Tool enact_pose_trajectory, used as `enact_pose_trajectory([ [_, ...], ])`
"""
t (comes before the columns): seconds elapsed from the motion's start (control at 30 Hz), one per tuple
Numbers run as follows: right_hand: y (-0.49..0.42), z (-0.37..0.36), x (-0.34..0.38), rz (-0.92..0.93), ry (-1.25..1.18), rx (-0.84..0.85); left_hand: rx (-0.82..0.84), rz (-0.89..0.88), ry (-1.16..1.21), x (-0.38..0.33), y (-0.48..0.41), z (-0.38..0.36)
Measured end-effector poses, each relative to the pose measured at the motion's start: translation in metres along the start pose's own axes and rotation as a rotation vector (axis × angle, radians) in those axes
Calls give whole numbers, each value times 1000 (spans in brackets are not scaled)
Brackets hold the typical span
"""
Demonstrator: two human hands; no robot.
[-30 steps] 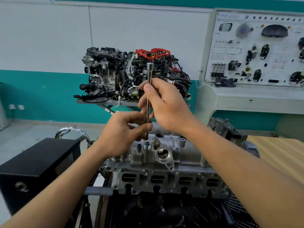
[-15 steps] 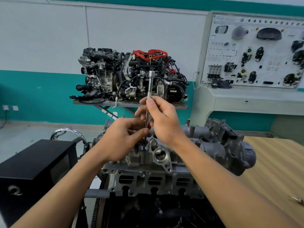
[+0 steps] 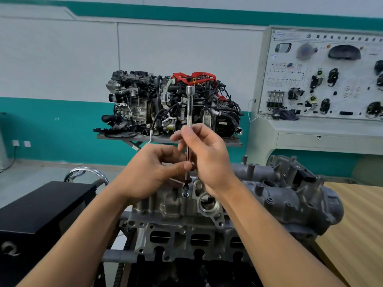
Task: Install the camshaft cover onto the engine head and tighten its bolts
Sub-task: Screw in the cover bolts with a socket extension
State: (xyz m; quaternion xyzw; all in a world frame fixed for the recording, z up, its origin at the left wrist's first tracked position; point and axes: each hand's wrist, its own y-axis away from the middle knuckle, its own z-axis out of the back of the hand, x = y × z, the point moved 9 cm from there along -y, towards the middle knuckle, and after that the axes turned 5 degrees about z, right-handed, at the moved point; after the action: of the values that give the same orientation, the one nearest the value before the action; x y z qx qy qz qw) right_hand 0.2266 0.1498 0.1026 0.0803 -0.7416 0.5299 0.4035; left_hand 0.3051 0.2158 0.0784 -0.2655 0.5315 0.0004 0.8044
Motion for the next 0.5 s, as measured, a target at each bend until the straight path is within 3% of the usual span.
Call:
enact_pose_trajectory([
  [0.3, 4, -9, -12, -144, -185, 137, 79, 29, 1, 3, 0, -6],
  [0.5, 3, -4, -12, -159, -323, 44, 44, 99, 94, 8, -3, -4],
])
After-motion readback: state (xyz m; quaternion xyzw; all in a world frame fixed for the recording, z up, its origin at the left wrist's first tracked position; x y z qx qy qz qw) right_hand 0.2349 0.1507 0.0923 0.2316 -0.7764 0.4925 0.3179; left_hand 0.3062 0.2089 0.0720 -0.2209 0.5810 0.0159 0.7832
